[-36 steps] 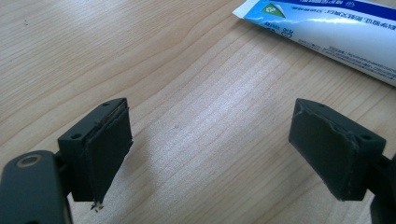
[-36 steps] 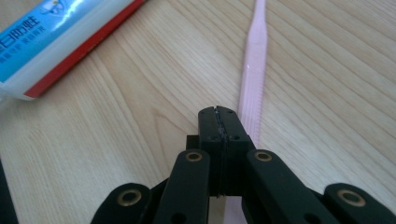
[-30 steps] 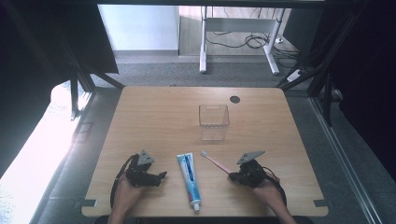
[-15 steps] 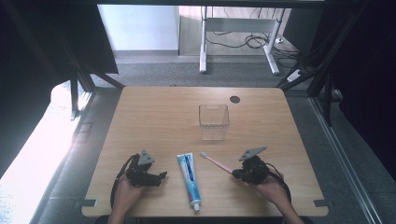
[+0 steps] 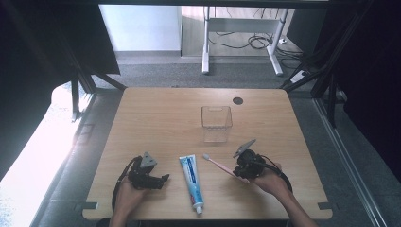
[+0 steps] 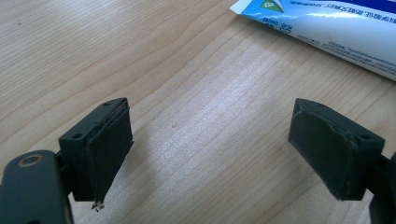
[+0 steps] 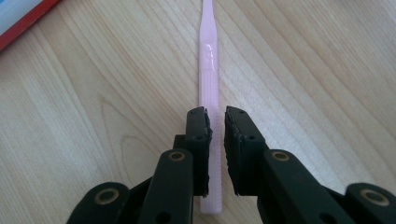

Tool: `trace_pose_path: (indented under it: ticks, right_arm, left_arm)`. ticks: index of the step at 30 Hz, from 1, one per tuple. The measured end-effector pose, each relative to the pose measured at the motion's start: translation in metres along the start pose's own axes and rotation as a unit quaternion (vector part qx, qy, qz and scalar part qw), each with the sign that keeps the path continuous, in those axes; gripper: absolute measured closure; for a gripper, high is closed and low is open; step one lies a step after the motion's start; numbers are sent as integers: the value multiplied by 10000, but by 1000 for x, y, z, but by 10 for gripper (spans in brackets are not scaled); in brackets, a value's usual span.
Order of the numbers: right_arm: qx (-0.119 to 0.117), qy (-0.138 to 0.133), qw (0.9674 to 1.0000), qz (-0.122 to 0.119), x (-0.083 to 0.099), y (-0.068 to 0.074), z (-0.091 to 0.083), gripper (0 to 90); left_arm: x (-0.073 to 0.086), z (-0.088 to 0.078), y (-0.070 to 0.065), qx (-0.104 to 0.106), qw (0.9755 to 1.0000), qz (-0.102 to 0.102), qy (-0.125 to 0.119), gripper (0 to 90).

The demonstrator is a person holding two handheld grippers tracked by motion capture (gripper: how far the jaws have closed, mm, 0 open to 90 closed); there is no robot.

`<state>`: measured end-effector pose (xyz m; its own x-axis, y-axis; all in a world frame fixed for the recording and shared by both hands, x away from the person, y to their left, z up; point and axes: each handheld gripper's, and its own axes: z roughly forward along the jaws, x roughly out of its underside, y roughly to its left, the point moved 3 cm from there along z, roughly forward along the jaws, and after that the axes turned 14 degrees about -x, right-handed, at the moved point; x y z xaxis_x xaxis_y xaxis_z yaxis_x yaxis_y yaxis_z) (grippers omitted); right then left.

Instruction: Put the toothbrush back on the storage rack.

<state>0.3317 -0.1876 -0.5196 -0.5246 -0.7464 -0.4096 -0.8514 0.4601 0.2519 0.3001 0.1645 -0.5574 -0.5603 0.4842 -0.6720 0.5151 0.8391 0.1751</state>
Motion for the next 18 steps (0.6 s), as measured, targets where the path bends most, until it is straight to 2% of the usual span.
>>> trace_pose_path:
  ticks: [8, 9, 12, 18]
  right_arm:
    - [58, 593, 9982, -105, -21, -1, 6, 756]
    - [58, 593, 9982, -105, -21, -1, 6, 756]
    - [27, 825, 9965, -161, -28, 0, 11, 741]
    - [151, 1199, 9926, -149, -37, 0, 22, 726]
  left_arm:
    - [0, -1, 1, -2, 10000, -32, -13, 137]
    - [0, -1, 1, -2, 10000, -32, -13, 137]
    - [0, -1, 1, 9, 10000, -77, -39, 137]
    - [0, -2, 1, 16, 10000, -49, -42, 137]
